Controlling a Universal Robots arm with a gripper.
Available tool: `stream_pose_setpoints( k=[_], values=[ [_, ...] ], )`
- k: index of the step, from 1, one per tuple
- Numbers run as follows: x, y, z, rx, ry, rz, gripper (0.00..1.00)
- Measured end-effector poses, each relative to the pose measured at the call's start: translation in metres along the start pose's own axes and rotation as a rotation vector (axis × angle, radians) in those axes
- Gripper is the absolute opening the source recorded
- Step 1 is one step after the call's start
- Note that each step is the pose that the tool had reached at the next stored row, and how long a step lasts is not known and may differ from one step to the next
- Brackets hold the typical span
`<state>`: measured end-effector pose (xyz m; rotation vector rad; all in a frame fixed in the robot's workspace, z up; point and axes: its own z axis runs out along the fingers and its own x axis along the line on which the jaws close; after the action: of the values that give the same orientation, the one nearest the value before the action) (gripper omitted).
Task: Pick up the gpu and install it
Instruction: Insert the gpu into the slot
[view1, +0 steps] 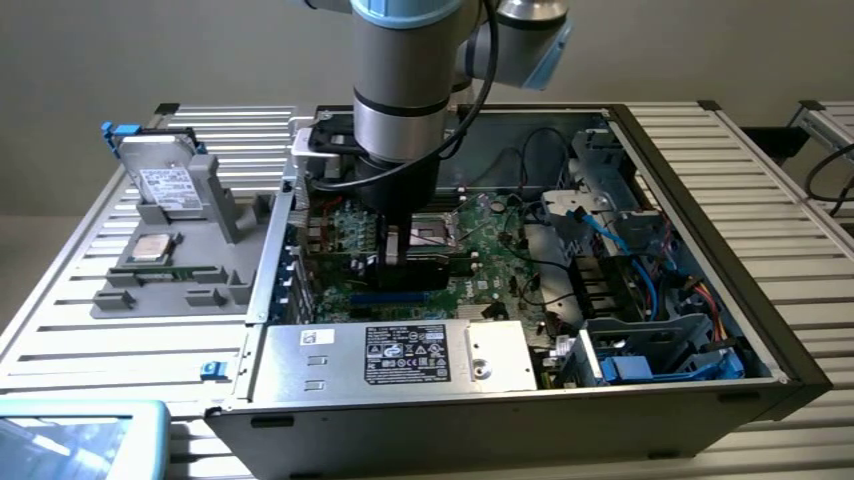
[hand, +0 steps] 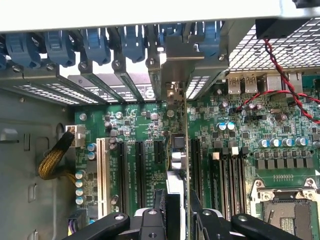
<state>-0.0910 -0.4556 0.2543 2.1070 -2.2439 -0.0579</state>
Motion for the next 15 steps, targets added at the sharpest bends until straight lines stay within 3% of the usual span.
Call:
stream_pose_setpoints(
  k=[8, 12, 13, 15],
  values=[
    [-0.0017, 0.0002, 0.0002, 0.0000, 0.0001, -0.001, 0.29],
    [-0.0038, 0.0002, 0.0003, 0.0001, 0.0033, -0.002, 0.29],
    [-0.0044, 0.0003, 0.0002, 0.0003, 0.0047, -0.002, 0.29],
    [-0.0052, 0.0003, 0.0003, 0.0008, 0.0136, -0.002, 0.29]
  ],
)
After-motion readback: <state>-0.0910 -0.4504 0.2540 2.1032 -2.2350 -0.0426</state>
